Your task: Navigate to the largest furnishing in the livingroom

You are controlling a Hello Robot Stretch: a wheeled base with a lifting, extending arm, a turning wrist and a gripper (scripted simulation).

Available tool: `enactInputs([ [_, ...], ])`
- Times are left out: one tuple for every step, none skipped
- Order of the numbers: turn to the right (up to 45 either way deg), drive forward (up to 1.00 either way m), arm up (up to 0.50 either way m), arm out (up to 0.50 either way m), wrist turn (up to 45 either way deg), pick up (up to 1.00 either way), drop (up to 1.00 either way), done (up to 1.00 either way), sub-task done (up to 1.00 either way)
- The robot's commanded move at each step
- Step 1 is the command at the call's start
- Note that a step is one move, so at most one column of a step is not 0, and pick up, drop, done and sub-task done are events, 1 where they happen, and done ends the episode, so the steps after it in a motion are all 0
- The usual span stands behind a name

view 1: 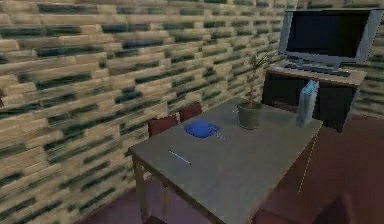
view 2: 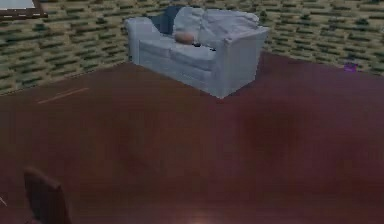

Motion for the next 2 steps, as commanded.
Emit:
enactInputs([
  [-45.0,0.0,0.0,0.0,0.0,0.0,0.0,0.0,0.0],
  [-36.0,0.0,0.0,0.0,0.0,0.0,0.0,0.0,0.0],
])
